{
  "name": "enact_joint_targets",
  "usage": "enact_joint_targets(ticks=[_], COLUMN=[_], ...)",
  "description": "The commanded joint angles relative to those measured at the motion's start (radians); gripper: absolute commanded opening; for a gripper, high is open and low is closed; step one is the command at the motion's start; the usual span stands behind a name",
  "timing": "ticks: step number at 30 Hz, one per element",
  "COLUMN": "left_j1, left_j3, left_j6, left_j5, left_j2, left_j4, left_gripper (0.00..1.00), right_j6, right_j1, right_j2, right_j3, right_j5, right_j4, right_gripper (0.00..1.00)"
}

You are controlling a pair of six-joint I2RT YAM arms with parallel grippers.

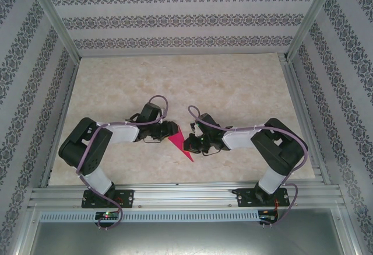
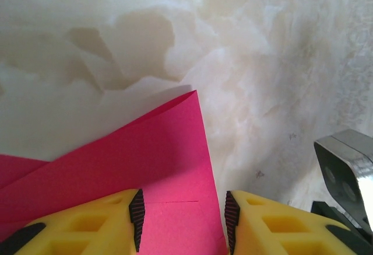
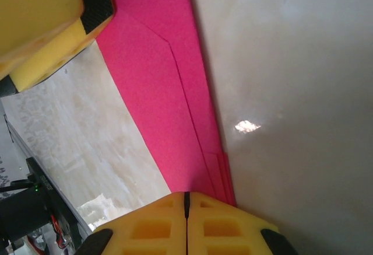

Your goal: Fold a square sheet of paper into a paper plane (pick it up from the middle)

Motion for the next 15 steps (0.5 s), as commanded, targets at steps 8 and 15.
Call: enact_joint_targets(ticks=[8, 15], left_j1=[-0.008, -0.007], left_j3=[0.006, 0.015], left_j6=[-0.004, -0.025], left_j5=[-0.046, -0.067], left_j2=[0.042, 0.048], left_j4=[-0.042, -0.068], left_gripper=[0.43, 0.41], right_j6=[0.026, 0.030], right_j1=[0.045, 0.046], right_j2=[0.094, 0.143], right_j3=[0.157, 0.101], right_j5=[0.058, 0.051], right_j4=[-0.047, -0.039], right_gripper=[0.09, 0.09])
